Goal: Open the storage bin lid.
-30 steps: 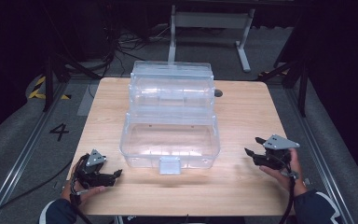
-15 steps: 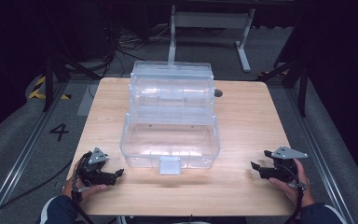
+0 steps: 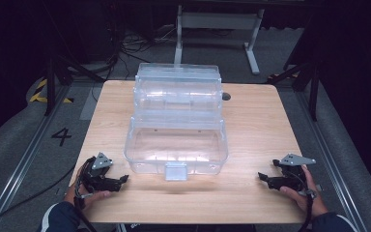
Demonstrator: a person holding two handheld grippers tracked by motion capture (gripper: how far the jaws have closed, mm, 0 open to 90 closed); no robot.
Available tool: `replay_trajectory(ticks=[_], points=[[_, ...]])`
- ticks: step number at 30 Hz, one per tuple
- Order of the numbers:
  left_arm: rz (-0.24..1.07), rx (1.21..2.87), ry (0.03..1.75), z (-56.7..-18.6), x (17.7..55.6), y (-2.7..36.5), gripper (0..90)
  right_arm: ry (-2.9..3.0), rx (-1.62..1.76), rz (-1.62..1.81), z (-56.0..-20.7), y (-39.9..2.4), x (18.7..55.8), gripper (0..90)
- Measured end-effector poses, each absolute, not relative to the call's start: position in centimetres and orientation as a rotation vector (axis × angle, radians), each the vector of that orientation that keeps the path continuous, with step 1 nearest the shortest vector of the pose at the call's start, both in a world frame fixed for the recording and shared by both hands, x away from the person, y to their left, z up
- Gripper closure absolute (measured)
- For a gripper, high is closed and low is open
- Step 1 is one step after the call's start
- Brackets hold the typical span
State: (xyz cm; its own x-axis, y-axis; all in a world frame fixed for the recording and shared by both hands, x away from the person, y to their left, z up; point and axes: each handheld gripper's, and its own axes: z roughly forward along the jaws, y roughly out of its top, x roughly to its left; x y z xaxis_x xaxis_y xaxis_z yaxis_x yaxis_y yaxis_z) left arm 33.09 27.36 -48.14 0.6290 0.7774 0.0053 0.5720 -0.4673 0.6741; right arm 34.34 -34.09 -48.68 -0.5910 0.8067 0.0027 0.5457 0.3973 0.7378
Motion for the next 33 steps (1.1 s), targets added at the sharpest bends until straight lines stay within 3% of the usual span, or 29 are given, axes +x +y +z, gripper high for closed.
replay_trajectory(ticks=[15,33], points=[[0.421,2.187,1.082,-48.20,32.80,27.25,10.6,2.325,1.162,1.008,-48.72,-33.79,35.08,8.5],[0.422,2.185,1.088,-48.20,32.80,27.24,10.5,2.328,1.160,1.003,-48.73,-33.77,35.16,7.8]])
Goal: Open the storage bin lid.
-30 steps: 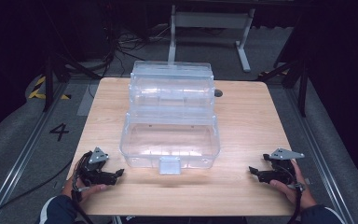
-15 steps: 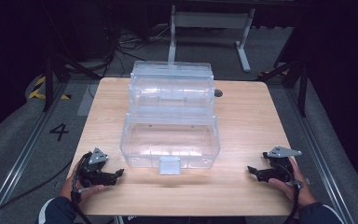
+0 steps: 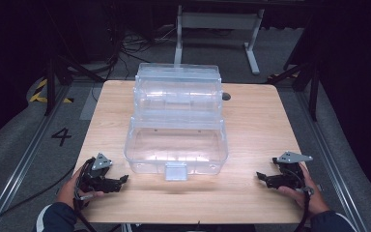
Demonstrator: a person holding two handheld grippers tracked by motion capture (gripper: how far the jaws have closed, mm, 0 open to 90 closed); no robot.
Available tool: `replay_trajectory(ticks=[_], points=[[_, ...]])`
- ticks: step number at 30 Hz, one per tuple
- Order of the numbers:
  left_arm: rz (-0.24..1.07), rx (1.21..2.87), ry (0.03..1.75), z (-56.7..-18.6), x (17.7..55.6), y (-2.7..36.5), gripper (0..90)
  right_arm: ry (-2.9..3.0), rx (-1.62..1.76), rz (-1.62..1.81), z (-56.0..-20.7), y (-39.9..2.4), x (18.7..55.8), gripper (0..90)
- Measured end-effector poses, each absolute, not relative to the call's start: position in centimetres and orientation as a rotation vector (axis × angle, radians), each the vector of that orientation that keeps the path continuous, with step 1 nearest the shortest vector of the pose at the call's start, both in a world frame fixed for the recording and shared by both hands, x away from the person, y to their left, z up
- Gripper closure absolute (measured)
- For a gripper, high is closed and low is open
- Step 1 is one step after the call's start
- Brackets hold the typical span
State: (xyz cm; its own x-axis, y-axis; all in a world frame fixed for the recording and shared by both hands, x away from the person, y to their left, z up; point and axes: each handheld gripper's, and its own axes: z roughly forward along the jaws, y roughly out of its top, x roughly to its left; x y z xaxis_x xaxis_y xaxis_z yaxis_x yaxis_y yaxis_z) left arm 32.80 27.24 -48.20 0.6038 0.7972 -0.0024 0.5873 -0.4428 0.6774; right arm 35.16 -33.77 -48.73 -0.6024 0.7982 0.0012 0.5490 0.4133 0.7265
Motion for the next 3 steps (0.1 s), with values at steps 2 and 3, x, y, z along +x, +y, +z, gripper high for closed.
replay_trajectory(ticks=[2,3], points=[[0.415,2.184,1.090,-48.20,32.85,27.22,9.8,2.328,1.161,1.004,-48.73,-33.77,35.16,7.9],[0.414,2.187,1.091,-48.18,32.88,27.22,9.4,2.329,1.159,1.003,-48.74,-33.77,35.16,7.8]])
